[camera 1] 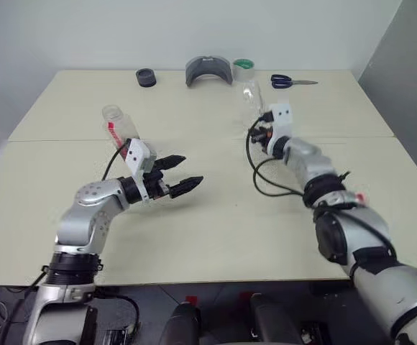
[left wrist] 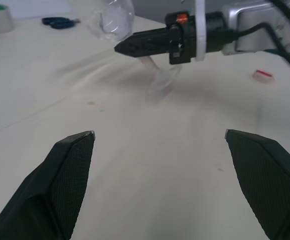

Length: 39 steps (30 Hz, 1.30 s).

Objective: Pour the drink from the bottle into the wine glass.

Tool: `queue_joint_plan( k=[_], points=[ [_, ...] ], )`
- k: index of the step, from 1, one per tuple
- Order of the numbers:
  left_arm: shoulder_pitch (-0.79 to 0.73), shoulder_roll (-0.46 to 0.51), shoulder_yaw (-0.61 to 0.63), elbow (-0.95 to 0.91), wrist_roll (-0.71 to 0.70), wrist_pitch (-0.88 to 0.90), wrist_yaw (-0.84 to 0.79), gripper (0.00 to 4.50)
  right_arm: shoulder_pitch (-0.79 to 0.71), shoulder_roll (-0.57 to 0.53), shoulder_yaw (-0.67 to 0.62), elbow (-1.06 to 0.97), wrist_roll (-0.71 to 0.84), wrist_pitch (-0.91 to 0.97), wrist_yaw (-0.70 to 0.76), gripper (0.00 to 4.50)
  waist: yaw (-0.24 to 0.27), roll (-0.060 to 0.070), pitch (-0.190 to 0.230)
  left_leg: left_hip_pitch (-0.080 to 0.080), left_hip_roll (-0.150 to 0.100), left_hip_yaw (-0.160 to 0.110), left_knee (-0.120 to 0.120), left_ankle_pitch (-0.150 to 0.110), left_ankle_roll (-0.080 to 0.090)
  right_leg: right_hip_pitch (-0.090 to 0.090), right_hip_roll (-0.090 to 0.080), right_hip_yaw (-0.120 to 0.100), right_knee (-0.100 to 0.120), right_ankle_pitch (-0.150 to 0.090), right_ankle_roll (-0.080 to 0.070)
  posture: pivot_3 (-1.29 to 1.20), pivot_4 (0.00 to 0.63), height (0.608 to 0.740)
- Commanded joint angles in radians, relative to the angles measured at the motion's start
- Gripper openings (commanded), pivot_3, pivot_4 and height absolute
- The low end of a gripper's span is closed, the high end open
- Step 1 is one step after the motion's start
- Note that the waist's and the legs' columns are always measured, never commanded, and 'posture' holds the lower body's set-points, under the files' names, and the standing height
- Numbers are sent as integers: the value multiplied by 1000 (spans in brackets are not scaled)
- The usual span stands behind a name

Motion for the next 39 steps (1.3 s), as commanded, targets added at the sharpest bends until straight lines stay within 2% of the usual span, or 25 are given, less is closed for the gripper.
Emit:
queue_joint_plan(
  k=[1,6,17,20,24,30,39],
  points=[
    [-91,4,28,13,7,-45,-1,4500,38,23,-15,-115,20,-61,-62,360,1,0,0,0,0,0,0,0,0,0,0,0,0,0,0,0,150,740],
    [-146,0,24,28,10,-40,4,4500,167,53,-6,-226,26,-49,-111,360,-5,0,0,1,0,0,0,1,-1,1,0,0,0,0,0,0,150,740],
    [-94,18,14,-32,11,-15,-12,4500,547,74,62,-638,36,124,-115,313,-1,-2,-4,5,0,-2,0,-1,2,5,0,0,-1,0,0,0,150,740],
    [-85,19,14,-43,12,-12,-10,4500,593,80,86,-711,38,155,-116,304,-2,-3,-5,6,0,0,0,-1,2,6,0,0,-1,0,0,0,150,740],
    [-72,17,20,-59,17,-11,9,4500,602,82,119,-734,35,114,-85,288,-2,-4,-5,12,1,0,-1,-1,2,10,1,1,-1,-1,-1,0,150,740],
    [15,38,54,-115,31,-14,62,4500,525,85,151,-705,24,-21,-32,288,-11,-4,-5,13,2,1,-2,-1,2,10,2,1,-1,-1,-1,0,150,740],
    [130,84,144,-169,33,22,166,4500,324,162,205,-409,-19,-198,2,288,-14,-3,-3,11,4,3,-4,-1,2,5,3,3,1,-2,-2,0,150,740]
  ],
)
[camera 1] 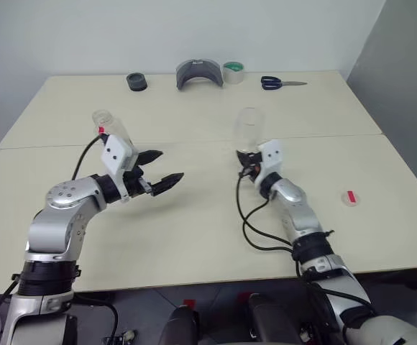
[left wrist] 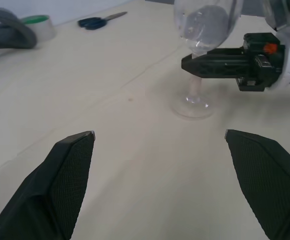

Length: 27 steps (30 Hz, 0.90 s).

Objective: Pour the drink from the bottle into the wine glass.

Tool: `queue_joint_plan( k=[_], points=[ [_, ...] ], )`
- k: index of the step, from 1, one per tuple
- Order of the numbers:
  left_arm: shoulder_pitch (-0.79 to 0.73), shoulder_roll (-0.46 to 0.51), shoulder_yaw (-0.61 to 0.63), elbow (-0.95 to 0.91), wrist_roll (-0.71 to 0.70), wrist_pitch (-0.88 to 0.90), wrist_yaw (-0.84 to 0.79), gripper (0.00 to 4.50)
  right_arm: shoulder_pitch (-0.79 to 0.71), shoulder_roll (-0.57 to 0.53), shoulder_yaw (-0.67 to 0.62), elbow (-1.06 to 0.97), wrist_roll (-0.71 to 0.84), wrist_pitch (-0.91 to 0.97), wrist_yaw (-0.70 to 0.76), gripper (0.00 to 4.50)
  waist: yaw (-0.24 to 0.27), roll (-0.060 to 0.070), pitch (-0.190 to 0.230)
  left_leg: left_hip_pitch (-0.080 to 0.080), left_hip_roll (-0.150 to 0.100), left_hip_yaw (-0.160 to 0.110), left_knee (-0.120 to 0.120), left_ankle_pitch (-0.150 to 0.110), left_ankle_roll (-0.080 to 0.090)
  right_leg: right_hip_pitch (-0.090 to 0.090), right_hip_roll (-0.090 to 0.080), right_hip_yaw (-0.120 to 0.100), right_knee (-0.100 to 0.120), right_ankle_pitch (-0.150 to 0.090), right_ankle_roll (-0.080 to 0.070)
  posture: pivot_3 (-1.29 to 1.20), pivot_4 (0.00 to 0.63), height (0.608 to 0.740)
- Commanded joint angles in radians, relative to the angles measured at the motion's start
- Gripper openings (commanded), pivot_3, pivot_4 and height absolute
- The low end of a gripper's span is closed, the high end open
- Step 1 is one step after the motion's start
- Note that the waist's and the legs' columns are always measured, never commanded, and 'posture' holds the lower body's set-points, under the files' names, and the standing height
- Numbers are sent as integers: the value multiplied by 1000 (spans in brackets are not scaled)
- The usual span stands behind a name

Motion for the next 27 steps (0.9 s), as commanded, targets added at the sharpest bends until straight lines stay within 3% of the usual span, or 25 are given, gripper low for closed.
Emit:
queue_joint_plan(
  k=[1,8,16,21,27],
  points=[
    [22,21,54,-74,-18,22,25,4500,-69,31,22,90,-19,-89,17,288,2,0,0,-1,-1,0,0,0,0,0,0,0,0,0,0,0,150,740],
    [60,32,76,-146,-45,64,33,4500,-127,55,23,248,-29,-151,28,288,7,0,0,-2,-2,-1,1,0,0,0,-3,0,-1,0,0,0,150,740],
    [19,32,77,-123,-57,67,31,4500,-134,57,24,289,-34,-167,30,288,5,0,0,-1,-2,-1,1,0,0,0,-2,0,0,0,0,0,150,740],
    [-94,31,45,-28,-40,71,15,4500,-132,58,20,285,-28,-163,38,1810,5,0,0,-1,-2,-1,1,0,0,1,-2,-1,0,0,0,0,150,740],
    [-105,31,47,21,-28,28,-20,4500,-130,56,19,275,-26,-155,46,3945,1,0,0,-1,-2,0,0,0,0,0,-2,0,-1,0,0,0,150,740]
  ],
)
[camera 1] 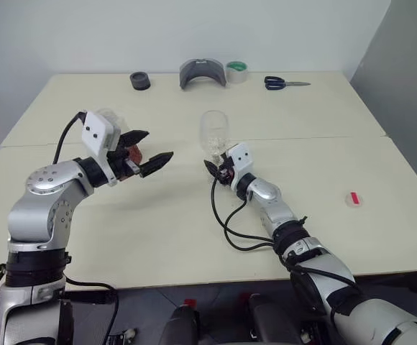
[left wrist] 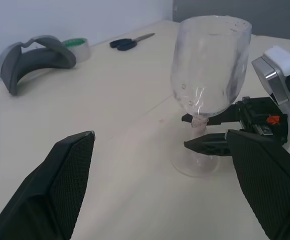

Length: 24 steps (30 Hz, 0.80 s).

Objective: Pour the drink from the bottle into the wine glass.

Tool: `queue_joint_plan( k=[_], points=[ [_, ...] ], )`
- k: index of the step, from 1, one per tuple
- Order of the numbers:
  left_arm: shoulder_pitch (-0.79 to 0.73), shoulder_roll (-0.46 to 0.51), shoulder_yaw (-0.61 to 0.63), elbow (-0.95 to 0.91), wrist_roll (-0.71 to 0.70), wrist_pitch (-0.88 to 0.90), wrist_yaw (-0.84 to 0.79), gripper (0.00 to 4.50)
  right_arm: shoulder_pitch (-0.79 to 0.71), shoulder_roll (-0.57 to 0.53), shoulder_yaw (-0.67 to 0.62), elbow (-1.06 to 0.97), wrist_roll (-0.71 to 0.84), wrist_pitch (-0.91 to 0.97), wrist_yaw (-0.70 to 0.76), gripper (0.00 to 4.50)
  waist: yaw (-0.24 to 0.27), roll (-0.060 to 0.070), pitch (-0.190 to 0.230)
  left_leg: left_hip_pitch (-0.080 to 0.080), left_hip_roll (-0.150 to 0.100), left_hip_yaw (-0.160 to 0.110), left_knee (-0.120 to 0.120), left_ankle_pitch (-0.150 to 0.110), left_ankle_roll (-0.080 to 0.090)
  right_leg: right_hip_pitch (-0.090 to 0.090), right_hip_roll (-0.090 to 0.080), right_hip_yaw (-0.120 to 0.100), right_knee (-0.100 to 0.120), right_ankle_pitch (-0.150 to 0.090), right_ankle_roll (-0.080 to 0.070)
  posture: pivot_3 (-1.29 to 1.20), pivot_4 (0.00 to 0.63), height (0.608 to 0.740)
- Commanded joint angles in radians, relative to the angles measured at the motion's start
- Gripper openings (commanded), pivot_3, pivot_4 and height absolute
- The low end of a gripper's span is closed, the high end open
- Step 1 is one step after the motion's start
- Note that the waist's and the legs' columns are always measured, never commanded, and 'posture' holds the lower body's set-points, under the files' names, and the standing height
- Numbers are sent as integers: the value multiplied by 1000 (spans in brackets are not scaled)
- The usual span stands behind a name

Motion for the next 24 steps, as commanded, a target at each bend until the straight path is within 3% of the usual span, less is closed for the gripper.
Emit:
queue_joint_plan(
  k=[1,2,11,24],
  points=[
    [-3,13,14,0,2,-44,-23,4500,-4,2,-6,-31,1,-5,7,4273,0,0,0,0,0,0,0,0,0,0,0,0,0,0,0,0,150,740],
    [2,12,16,-6,-1,-47,-26,4500,-3,0,-6,-34,1,-3,9,4447,0,0,0,0,0,0,0,0,0,0,0,0,0,0,0,0,150,740],
    [152,-19,29,-168,-17,-69,2,4500,46,-34,18,-131,-8,35,53,4447,2,0,0,0,0,-1,0,0,0,0,0,0,0,0,0,0,150,740],
    [212,-57,19,-135,-1,-127,21,4500,316,-224,62,-662,42,337,220,4447,9,0,0,-1,0,-1,0,0,0,0,-1,-1,0,0,0,0,150,740]
  ],
)
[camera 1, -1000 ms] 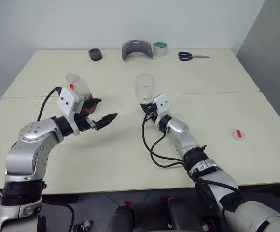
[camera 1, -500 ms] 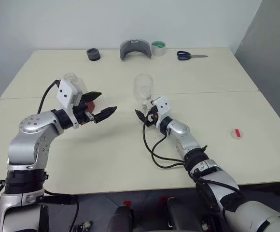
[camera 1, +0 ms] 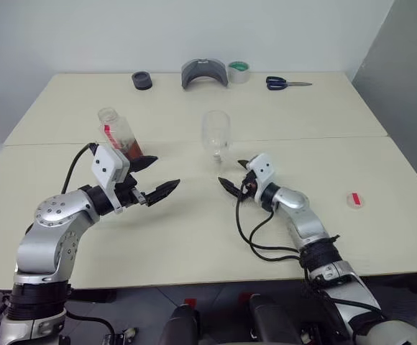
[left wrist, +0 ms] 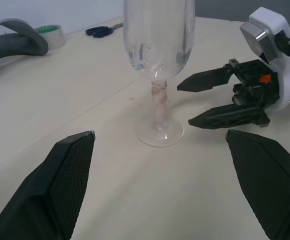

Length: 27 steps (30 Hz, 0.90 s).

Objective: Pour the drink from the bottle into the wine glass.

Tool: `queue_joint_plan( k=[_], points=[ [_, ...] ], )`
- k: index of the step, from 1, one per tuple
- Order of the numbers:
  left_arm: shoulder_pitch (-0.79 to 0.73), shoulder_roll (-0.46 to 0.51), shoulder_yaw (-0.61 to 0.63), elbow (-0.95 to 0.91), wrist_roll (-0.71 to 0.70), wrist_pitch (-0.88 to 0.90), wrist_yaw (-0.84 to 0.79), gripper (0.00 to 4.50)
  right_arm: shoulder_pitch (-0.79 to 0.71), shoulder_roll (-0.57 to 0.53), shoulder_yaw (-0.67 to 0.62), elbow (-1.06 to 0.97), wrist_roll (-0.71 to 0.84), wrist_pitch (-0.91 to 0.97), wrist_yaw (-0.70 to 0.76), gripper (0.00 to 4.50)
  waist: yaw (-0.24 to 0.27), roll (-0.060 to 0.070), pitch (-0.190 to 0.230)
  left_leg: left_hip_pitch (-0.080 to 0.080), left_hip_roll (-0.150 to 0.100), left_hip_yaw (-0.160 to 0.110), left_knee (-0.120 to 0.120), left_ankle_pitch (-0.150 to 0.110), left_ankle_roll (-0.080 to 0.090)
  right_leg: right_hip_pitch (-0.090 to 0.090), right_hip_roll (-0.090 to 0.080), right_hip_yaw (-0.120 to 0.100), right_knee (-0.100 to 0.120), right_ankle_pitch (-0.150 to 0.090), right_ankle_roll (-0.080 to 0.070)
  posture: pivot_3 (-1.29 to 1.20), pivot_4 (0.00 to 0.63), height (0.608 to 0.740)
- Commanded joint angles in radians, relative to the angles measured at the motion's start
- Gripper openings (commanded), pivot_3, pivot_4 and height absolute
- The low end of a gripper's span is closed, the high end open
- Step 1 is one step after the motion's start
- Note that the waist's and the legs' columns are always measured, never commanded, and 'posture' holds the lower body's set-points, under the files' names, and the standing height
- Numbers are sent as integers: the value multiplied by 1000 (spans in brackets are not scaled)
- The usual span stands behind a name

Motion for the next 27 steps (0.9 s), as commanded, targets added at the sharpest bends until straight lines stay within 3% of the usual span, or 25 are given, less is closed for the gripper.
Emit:
queue_joint_plan(
  k=[1,14,19,27],
  points=[
    [-1,-21,14,16,10,-36,29,4500,63,-51,20,-196,34,87,62,4447,1,0,0,0,0,0,0,0,0,0,0,0,0,0,0,0,150,740],
    [161,-159,28,237,218,-279,265,4500,251,-251,66,-745,188,353,220,4447,12,0,0,-1,1,-2,0,0,0,0,-1,-1,-2,0,0,0,150,740],
    [104,-176,71,355,239,-330,364,4500,241,-277,87,-817,238,415,236,4447,25,-1,0,-1,0,-2,0,0,0,1,-1,-2,-3,0,0,0,150,740],
    [-46,-133,99,505,219,-360,343,4500,208,-280,94,-845,286,467,231,4447,29,-1,0,-1,0,-2,0,0,0,1,-1,-3,-4,0,0,0,150,740]
  ],
)
